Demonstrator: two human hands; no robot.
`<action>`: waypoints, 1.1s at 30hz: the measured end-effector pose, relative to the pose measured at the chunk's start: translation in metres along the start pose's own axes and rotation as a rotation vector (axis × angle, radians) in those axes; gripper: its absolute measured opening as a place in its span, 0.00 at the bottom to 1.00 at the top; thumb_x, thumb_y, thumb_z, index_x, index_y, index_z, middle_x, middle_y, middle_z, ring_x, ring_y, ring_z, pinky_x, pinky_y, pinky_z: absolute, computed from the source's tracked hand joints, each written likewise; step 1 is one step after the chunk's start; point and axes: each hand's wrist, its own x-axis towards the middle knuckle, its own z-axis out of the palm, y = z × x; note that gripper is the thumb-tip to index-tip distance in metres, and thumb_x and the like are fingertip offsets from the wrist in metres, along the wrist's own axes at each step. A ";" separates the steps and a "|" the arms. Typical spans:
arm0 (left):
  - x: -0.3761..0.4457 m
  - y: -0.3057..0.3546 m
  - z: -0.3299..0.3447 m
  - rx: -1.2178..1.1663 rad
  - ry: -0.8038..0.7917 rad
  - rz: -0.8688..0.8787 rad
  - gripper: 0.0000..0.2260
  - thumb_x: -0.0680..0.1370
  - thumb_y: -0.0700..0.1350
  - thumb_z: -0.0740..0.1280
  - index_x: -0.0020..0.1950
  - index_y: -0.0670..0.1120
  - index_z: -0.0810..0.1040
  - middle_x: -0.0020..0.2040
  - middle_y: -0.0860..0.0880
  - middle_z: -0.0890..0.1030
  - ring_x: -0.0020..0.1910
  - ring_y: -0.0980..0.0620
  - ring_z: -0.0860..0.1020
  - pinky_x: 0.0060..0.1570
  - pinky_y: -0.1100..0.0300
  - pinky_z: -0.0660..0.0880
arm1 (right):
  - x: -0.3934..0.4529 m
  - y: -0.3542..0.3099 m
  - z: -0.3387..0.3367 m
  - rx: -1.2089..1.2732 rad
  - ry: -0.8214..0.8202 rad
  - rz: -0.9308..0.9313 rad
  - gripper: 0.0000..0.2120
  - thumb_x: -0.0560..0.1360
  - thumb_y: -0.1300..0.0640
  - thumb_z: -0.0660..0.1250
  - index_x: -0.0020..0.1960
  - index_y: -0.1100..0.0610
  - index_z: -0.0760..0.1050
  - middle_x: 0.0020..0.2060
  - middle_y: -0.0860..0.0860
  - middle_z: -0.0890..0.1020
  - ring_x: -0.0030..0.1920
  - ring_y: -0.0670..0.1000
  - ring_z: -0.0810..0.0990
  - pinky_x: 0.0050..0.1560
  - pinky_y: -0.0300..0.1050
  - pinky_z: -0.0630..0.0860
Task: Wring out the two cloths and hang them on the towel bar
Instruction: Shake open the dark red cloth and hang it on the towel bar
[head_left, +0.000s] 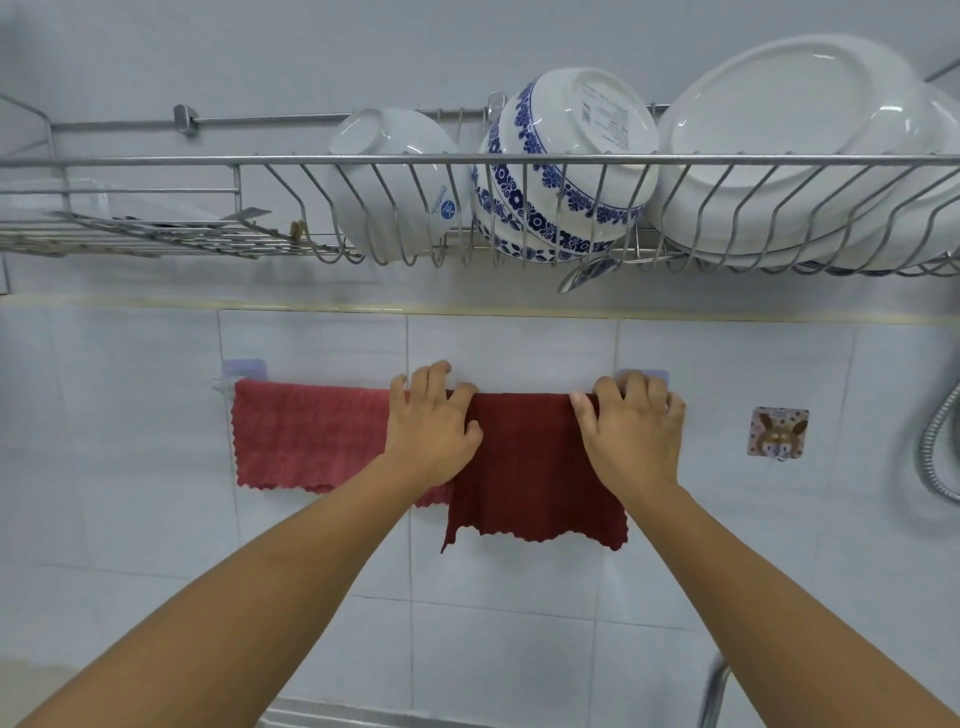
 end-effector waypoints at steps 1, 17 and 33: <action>-0.005 -0.001 0.000 -0.012 0.030 -0.025 0.22 0.76 0.53 0.61 0.70 0.52 0.67 0.70 0.45 0.64 0.70 0.45 0.62 0.69 0.46 0.57 | -0.001 0.001 -0.001 -0.020 -0.021 -0.012 0.21 0.80 0.42 0.54 0.56 0.56 0.78 0.53 0.56 0.80 0.56 0.59 0.74 0.58 0.57 0.67; 0.016 -0.024 -0.030 -1.052 0.034 -0.639 0.09 0.78 0.49 0.66 0.46 0.44 0.81 0.51 0.46 0.83 0.50 0.47 0.80 0.54 0.54 0.76 | -0.002 0.009 -0.003 -0.039 -0.075 -0.038 0.18 0.80 0.47 0.55 0.59 0.58 0.75 0.53 0.57 0.81 0.57 0.59 0.75 0.54 0.55 0.68; 0.016 -0.038 -0.023 -0.342 0.161 -0.487 0.12 0.80 0.50 0.60 0.51 0.46 0.80 0.55 0.44 0.76 0.55 0.44 0.75 0.56 0.48 0.73 | 0.006 0.012 0.002 0.009 0.037 -0.020 0.18 0.81 0.50 0.55 0.55 0.60 0.78 0.52 0.58 0.80 0.56 0.61 0.74 0.48 0.56 0.69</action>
